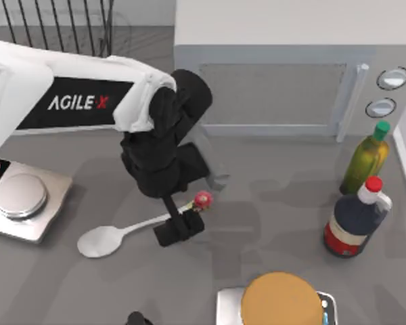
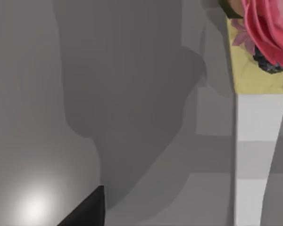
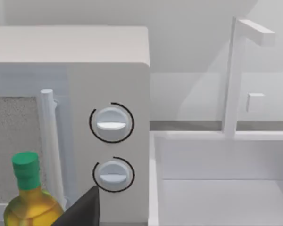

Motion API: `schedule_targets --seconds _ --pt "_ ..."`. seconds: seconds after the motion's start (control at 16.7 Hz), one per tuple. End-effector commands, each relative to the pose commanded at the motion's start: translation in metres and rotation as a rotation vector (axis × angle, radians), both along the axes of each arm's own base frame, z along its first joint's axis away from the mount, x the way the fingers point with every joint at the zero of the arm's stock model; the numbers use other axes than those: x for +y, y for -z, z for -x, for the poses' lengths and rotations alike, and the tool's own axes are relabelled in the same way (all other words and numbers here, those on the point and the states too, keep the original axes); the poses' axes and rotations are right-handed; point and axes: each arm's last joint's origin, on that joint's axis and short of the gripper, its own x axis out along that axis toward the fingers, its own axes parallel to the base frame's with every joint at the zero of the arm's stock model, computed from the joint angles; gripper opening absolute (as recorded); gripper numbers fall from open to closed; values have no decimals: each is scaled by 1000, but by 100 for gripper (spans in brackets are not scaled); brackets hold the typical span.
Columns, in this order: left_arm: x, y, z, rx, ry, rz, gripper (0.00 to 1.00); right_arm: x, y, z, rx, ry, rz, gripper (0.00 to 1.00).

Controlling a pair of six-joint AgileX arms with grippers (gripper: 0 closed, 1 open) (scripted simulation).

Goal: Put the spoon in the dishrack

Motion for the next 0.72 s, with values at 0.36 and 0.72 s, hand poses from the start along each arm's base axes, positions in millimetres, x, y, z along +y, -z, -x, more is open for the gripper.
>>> schedule_targets --seconds 0.36,0.72 --pt "0 0 0 0 0 0 17 0 0 0 0 0 0 100" --pt "0 0 0 0 0 0 0 0 0 0 0 0 0 100"
